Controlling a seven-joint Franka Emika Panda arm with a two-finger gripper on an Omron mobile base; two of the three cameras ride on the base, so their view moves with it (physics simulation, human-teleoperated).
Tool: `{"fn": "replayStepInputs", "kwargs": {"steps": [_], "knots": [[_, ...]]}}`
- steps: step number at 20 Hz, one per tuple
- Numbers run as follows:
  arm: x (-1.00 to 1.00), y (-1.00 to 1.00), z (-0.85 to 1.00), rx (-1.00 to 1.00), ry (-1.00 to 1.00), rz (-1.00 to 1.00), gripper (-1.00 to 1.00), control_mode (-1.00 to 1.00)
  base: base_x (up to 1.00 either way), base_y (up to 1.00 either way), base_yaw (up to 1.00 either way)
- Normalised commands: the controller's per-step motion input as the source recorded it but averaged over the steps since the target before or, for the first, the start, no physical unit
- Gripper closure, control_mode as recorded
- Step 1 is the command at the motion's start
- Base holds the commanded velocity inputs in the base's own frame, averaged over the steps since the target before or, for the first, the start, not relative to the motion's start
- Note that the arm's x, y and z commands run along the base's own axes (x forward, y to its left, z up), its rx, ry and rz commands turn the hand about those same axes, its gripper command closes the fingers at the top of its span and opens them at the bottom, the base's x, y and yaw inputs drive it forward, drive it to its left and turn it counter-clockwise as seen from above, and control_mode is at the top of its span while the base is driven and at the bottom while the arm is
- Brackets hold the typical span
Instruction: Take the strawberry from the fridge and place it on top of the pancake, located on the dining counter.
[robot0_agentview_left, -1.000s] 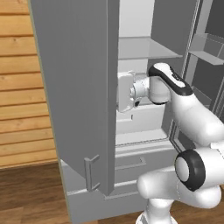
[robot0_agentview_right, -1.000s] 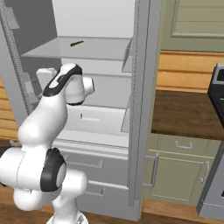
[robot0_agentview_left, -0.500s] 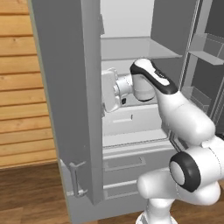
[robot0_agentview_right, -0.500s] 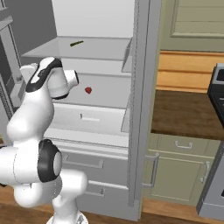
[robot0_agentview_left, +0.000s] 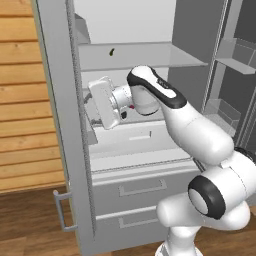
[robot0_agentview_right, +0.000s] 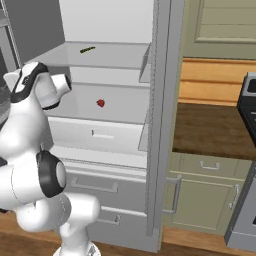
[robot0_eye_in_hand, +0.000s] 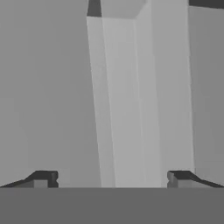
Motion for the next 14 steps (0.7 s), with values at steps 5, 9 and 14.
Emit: {"fn": "replayStepInputs", "kwargs": {"steps": [5,9,14], "knots": [[-0.01,0.07,-0.01,-0.01,0.00,0.00,-1.00,-1.00,0.00,0.00,0.00],[0.00,-0.50,0.00,-0.12,0.01,-0.01,-1.00,-1.00,0.00,0.00,0.00],[-0.10,-0.53,0.00,-0.55,0.04,-0.05,-1.00,-1.00,0.00,0.00,0.00]]}}
